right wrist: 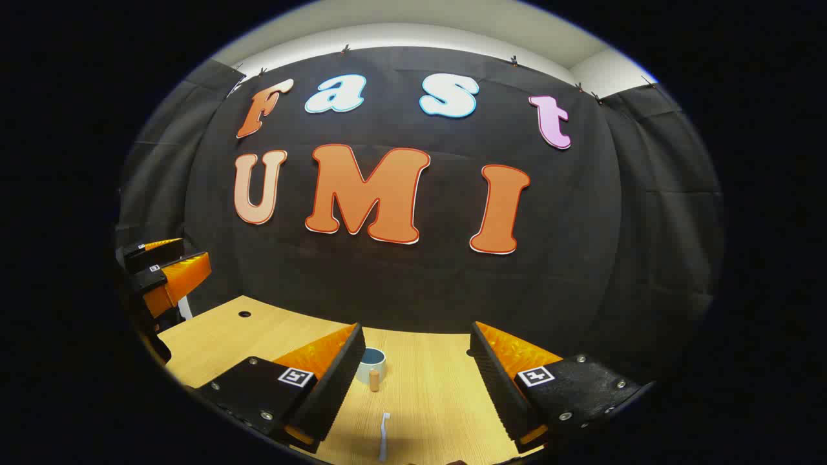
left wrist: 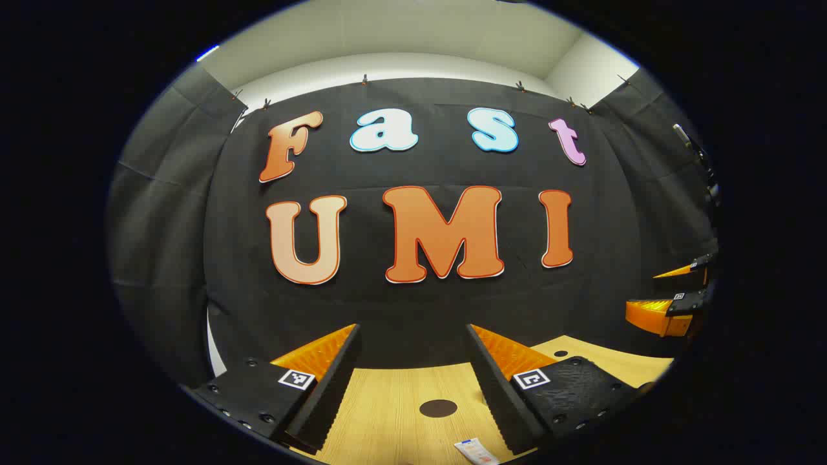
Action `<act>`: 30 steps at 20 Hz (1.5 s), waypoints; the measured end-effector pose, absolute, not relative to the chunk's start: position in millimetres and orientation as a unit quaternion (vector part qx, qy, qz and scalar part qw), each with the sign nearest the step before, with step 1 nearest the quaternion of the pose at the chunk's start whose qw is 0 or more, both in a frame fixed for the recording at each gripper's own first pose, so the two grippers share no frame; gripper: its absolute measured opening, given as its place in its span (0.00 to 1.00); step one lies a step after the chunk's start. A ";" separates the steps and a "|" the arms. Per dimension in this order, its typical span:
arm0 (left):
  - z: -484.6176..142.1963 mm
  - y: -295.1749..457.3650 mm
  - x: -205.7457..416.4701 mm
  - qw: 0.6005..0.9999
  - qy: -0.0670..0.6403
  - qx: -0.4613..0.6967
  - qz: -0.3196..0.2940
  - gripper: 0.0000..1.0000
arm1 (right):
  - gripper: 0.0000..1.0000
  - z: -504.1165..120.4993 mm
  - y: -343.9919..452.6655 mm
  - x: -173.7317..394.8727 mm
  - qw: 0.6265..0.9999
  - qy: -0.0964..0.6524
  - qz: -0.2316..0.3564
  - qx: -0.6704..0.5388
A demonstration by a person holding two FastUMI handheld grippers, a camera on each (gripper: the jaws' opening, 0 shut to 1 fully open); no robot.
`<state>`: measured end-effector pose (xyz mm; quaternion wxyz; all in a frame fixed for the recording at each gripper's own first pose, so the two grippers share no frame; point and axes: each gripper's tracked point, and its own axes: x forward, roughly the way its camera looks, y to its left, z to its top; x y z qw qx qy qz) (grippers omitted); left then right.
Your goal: Put the toothbrush and toothpaste on the desktop into the cup, then pick up the cup and place it on the coaster on the desktop.
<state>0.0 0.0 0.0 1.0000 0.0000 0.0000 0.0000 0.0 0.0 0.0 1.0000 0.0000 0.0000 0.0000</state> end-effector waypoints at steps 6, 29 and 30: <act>5.2 -14.6 5.4 1.000 0.000 0.006 0.003 0.95 | 0.99 -7.6 -4.0 10.8 1.000 0.007 0.012 0.000; -0.6 -37.1 2.8 0.999 0.018 0.026 0.010 0.95 | 0.99 -128.9 7.4 31.7 0.983 0.181 0.041 0.012; -1.2 -33.4 0.8 0.999 0.022 0.028 0.016 0.96 | 0.99 -138.2 11.4 32.8 0.979 0.195 0.047 0.014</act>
